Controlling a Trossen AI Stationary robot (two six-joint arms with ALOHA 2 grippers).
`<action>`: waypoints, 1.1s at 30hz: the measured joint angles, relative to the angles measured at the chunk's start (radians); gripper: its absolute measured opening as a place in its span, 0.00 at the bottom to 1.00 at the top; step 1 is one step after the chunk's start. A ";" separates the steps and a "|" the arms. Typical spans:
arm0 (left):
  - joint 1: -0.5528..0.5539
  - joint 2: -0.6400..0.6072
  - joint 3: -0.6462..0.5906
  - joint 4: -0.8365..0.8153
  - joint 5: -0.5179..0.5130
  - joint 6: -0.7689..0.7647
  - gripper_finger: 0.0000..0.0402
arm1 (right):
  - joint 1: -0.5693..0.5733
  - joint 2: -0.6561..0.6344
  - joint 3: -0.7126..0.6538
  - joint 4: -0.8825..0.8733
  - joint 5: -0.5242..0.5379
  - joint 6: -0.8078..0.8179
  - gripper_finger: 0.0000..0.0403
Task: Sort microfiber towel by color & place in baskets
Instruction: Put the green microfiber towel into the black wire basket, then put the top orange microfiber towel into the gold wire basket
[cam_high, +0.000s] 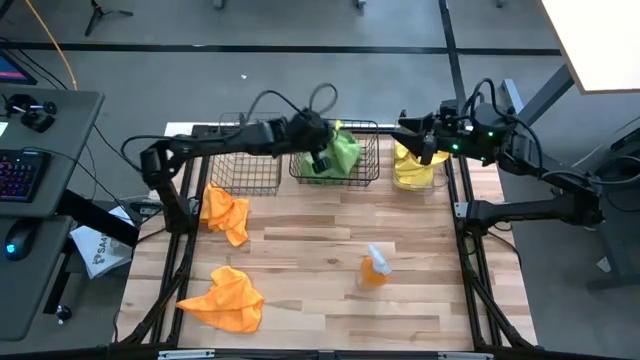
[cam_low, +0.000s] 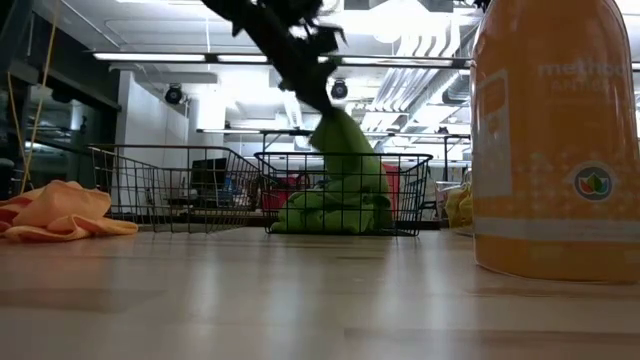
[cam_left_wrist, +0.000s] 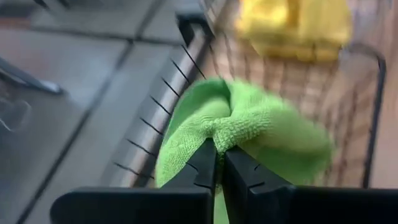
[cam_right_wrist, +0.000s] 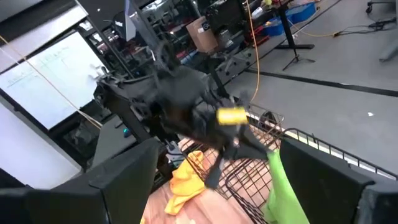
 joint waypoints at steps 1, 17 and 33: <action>-0.007 0.013 0.000 -0.020 0.001 -0.014 0.01 | 0.000 0.003 0.000 0.000 0.002 0.000 0.82; -0.077 -0.059 0.262 -0.502 0.025 -0.069 0.49 | 0.000 0.035 0.000 -0.009 0.003 -0.047 0.82; -0.586 -0.513 -0.412 -0.901 0.006 -0.855 0.60 | 0.000 0.036 0.000 -0.045 -0.037 -0.067 0.82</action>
